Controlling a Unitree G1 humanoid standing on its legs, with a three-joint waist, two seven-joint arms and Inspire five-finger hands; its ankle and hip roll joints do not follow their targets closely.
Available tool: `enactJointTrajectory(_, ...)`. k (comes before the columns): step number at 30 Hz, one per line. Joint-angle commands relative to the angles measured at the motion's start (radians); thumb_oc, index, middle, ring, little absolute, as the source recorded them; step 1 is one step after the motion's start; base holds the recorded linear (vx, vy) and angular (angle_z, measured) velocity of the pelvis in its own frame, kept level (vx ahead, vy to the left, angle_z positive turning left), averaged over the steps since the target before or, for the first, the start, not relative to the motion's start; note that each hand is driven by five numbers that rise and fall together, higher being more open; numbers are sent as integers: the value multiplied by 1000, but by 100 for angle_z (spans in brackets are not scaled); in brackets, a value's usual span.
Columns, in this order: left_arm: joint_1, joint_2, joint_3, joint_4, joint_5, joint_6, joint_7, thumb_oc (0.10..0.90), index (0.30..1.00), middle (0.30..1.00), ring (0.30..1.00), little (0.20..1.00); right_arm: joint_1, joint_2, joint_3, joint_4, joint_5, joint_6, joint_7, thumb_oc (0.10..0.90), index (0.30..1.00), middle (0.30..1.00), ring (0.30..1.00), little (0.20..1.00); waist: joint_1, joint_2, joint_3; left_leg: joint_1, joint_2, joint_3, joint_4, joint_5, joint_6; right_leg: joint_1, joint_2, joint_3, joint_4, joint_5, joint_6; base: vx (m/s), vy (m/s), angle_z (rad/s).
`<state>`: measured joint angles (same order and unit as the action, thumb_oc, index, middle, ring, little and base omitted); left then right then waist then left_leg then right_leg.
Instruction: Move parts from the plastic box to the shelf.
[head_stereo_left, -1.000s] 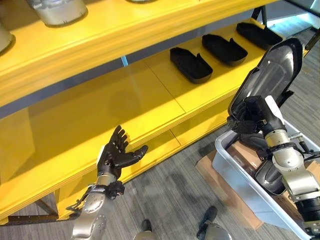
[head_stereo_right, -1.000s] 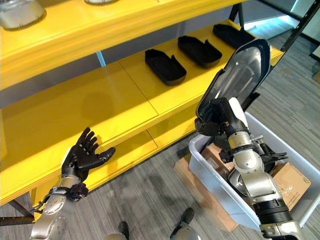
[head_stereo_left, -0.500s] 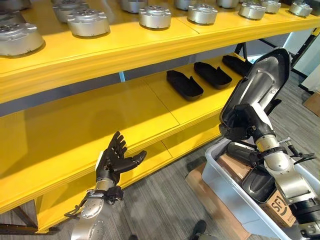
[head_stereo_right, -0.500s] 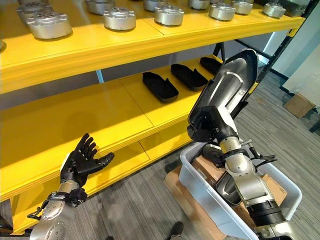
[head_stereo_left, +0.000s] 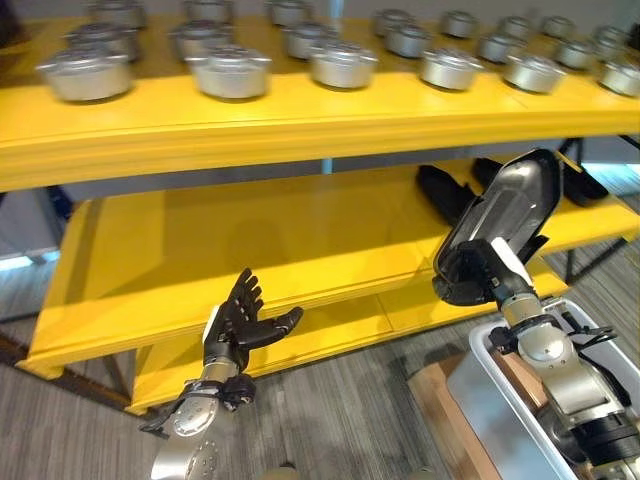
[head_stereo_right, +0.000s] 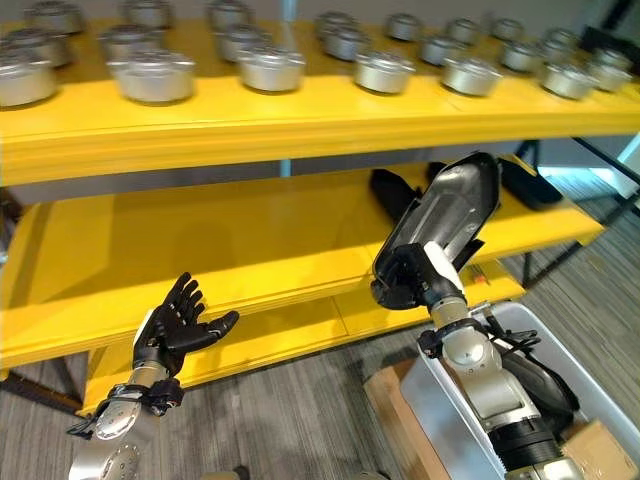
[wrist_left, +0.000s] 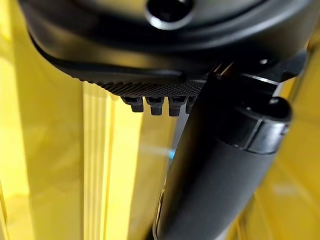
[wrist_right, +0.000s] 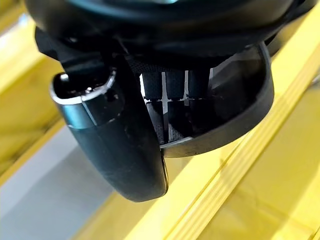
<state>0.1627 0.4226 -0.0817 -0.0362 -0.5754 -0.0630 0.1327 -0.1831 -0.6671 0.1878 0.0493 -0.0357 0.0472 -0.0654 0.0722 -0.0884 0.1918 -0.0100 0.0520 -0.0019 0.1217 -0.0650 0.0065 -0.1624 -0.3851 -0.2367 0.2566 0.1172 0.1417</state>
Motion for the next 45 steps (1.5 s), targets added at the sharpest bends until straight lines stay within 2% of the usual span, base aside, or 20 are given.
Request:
enactJointTrajectory(1, -111, 38, -7, -115, 22, -93, -23, 900, 1000, 1000, 1000, 1000, -206, -71, -110, -17, 8, -84, -80, 400, 300, 300, 300, 300, -34, -15, -2, 59, -58, -45, -116, -25, -11, 22, 26, 56, -137, 45, 56, 102, -178, 131)
enactJointTrajectory(4, -127, 43, -14, -106, 21, -99, -19, 900, 1000, 1000, 1000, 1000, -219, -77, -113, -11, 24, -88, -79, 400, 300, 300, 300, 300, -40, -33, 4, 38, -53, -99, -70, -49, -27, 18, 27, 131, -198, 77, 79, 85, -170, 91)
enactJointTrajectory(5, -127, 43, -13, -106, 21, -99, -19, 900, 1000, 1000, 1000, 1000, -220, -77, -112, -11, 24, -88, -79, 400, 300, 300, 300, 300, -41, -33, 5, 37, -53, -100, -68, -50, -27, 19, 27, 130, -200, 77, 79, 99, -205, 88)
enactJointTrajectory(6, -120, 32, -8, -99, 8, -99, -21, 900, 1000, 1000, 1000, 1000, -215, -94, -113, -14, 27, -92, -68, 400, 300, 300, 300, 300, -31, -55, 4, 38, -49, -124, -48, -66, -38, 37, 28, 139, -209, 73, 83, 109, -219, 88)
enactJointTrajectory(7, -114, 26, -6, -97, 5, -98, -29, 900, 1000, 1000, 1000, 1000, -203, -101, -118, -16, 33, -93, -60, 400, 300, 300, 300, 300, -31, -64, -3, 40, -47, -129, -43, -74, -43, 56, 25, 128, -220, 71, 87, 112, -220, 94)
enactJointTrajectory(8, -112, 27, -7, -97, 5, -98, -29, 900, 1000, 1000, 1000, 1000, -201, -101, -119, -17, 33, -93, -59, 400, 300, 300, 300, 300, -33, -64, -3, 40, -47, -131, -43, -74, -43, 60, 24, 125, -222, 72, 88, 117, -217, 62)
enactJointTrajectory(9, -99, 18, 8, -98, 7, -99, -27, 900, 1000, 1000, 1000, 1000, -197, -109, -118, -23, 45, -95, -47, 400, 300, 300, 300, 300, -33, -66, -17, 48, -28, -139, -49, -73, -51, 73, 37, 110, -224, 58, 90, 70, -154, 46)
enactJointTrajectory(10, -98, 18, 8, -98, 8, -98, -27, 900, 1000, 1000, 1000, 1000, -198, -109, -117, -23, 45, -95, -47, 400, 300, 300, 300, 300, -35, -65, -18, 49, -26, -140, -50, -73, -52, 73, 39, 108, -224, 57, 89, 99, -242, 24)
enactJointTrajectory(12, -65, 4, 27, -103, -6, -94, -25, 900, 1000, 1000, 1000, 1000, -199, -112, -103, -25, 64, -97, -33, 400, 300, 300, 300, 300, -31, -60, -38, 57, 16, -144, -76, -57, -70, 98, 69, 79, -239, 17, 74, 96, -209, -1)
enactJointTrajectory(13, -64, 4, 28, -103, -6, -93, -25, 900, 1000, 1000, 1000, 1000, -199, -112, -102, -25, 65, -97, -33, 400, 300, 300, 300, 300, -32, -59, -38, 59, 18, -145, -79, -56, -71, 99, 71, 77, -239, 16, 73, 130, -249, -25)
enactJointTrajectory(14, -45, 2, 31, -107, -15, -89, -30, 900, 1000, 1000, 1000, 1000, -191, -110, -98, -27, 77, -97, -27, 400, 300, 300, 300, 300, -31, -48, -54, 65, 51, -144, -102, -42, -87, 118, 94, 53, -256, -16, 62, 88, -174, -17)
enactJointTrajectory(17, -35, 3, 31, -108, -16, -86, -34, 900, 1000, 1000, 1000, 1000, -188, -111, -94, -31, 79, -96, -24, 400, 300, 300, 300, 300, -33, -39, -63, 69, 72, -142, -118, -30, -97, 129, 107, 45, -262, -31, 55, 65, -138, -1)
enactJointTrajectory(19, -28, 7, 29, -107, -18, -83, -39, 900, 1000, 1000, 1000, 1000, -181, -110, -91, -35, 77, -99, -21, 400, 300, 300, 300, 300, -34, -26, -68, 72, 93, -144, -134, -16, -109, 131, 123, 41, -256, -52, 46, 59, -143, 0)
enactJointTrajectory(20, -15, 6, 31, -112, -21, -84, -41, 900, 1000, 1000, 1000, 1000, -184, -113, -82, -34, 74, -98, -21, 400, 300, 300, 300, 300, -34, -11, -71, 78, 108, -140, -149, -3, -115, 133, 132, 39, -249, -66, 38, 63, -126, 9)
enactJointTrajectory(28, 8, 4, 30, -119, -36, -91, -42, 900, 1000, 1000, 1000, 1000, -239, -127, -22, 3, 80, -94, -11, 400, 300, 300, 300, 300, -20, 14, -75, 79, 138, -141, -181, 30, -134, 149, 151, 17, -250, -81, 26, 33, -69, 7)
enactJointTrajectory(36, 14, 7, 28, -122, -42, -95, -41, 900, 1000, 1000, 1000, 1000, -314, -160, 35, 28, 77, -93, -5, 400, 300, 300, 300, 300, -11, 20, -76, 76, 148, -147, -202, 49, -145, 152, 155, 2, -250, -87, 23, 11, -27, 7)
enactJointTrajectory(38, 5, 31, 21, -123, -55, -103, -42, 900, 1000, 1000, 1000, 1000, -448, -205, 135, 115, 98, -81, 7, 400, 300, 300, 300, 300, 12, 25, -68, 51, 162, -164, -205, 65, -157, 135, 162, -16, -213, -115, 12, 10, -132, 3)
enactJointTrajectory(39, 5, 30, 22, -123, -55, -103, -42, 900, 1000, 1000, 1000, 1000, -450, -205, 137, 116, 98, -81, 7, 400, 300, 300, 300, 300, 10, 25, -68, 50, 162, -164, -205, 65, -157, 134, 162, -16, -212, -116, 12, -66, -139, 26)
enactJointTrajectory(40, -2, 45, 16, -120, -65, -110, -41, 900, 1000, 1000, 1000, 1000, -524, -230, 184, 172, 116, -76, 11, 400, 300, 300, 300, 300, 24, 33, -46, 24, 173, -177, -201, 85, -167, 106, 167, -25, -160, -150, -3, -73, -124, 35)
enactJointTrajectory(45, -6, 44, 12, -106, -74, -112, -52, 900, 1000, 1000, 1000, 1000, -591, -273, 226, 227, 157, -75, 23, 400, 300, 300, 300, 300, 40, 35, -20, -49, 177, -184, -153, 120, -189, 100, 176, -68, -152, -181, -27, -26, -122, 37)
